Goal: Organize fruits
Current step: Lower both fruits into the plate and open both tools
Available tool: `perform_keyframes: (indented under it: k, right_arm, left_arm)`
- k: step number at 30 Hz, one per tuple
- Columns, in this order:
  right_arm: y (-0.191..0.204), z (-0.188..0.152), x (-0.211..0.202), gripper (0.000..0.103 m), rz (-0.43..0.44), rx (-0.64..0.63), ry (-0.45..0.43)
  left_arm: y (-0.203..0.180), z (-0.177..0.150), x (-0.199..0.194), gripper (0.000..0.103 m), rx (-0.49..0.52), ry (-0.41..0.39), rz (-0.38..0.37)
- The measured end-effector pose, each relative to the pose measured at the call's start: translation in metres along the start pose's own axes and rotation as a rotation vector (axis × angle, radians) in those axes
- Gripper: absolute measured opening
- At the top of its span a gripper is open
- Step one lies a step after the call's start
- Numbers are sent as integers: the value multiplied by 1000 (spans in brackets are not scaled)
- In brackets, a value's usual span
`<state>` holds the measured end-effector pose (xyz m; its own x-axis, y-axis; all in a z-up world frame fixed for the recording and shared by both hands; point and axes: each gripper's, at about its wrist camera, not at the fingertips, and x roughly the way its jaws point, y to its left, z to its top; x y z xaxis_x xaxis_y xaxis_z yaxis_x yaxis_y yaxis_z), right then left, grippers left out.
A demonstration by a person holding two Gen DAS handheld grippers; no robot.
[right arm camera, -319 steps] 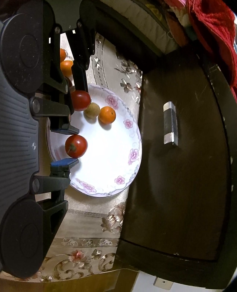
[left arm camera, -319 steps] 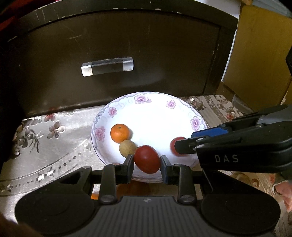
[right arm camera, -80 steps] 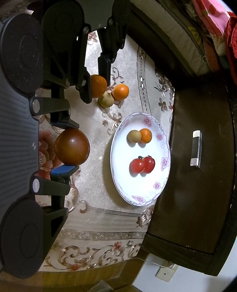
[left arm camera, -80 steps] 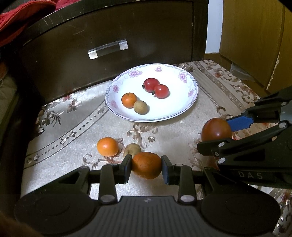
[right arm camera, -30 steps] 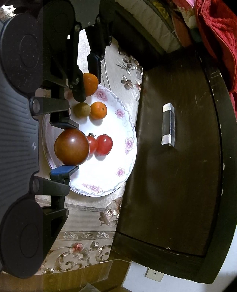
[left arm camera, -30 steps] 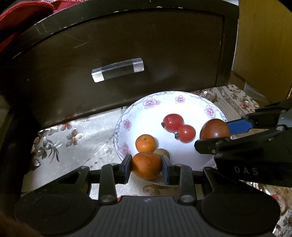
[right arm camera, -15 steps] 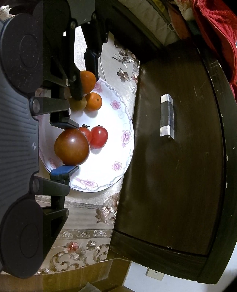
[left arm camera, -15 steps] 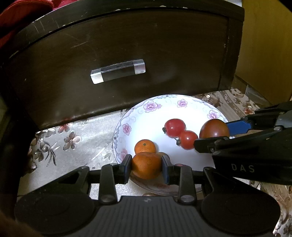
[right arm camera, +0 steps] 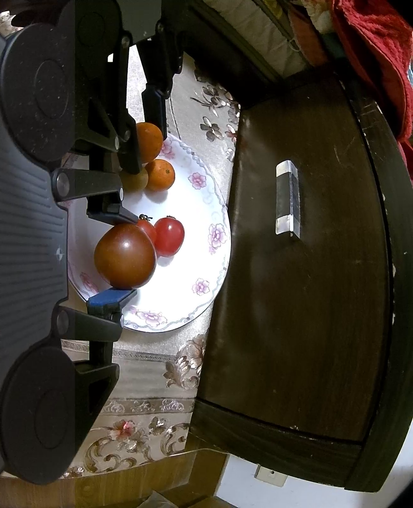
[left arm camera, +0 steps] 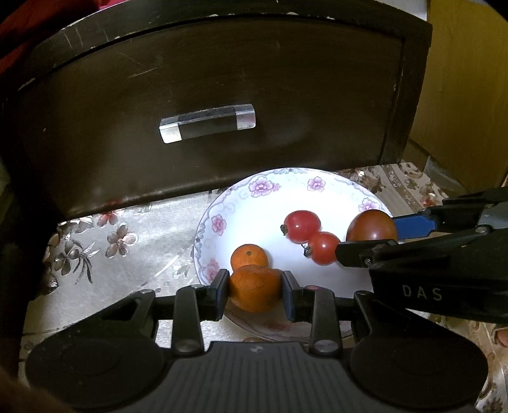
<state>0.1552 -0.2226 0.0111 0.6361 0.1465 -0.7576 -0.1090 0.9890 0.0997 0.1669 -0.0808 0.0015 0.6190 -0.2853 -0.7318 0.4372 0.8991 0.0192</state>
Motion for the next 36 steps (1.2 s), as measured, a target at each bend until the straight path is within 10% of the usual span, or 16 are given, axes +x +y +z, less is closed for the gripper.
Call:
perform_keyframes:
  k: [36]
  right_arm:
    - [-3, 12, -50, 54, 92, 77, -105]
  left_arm:
    - [18, -9, -63, 53, -11, -73, 36]
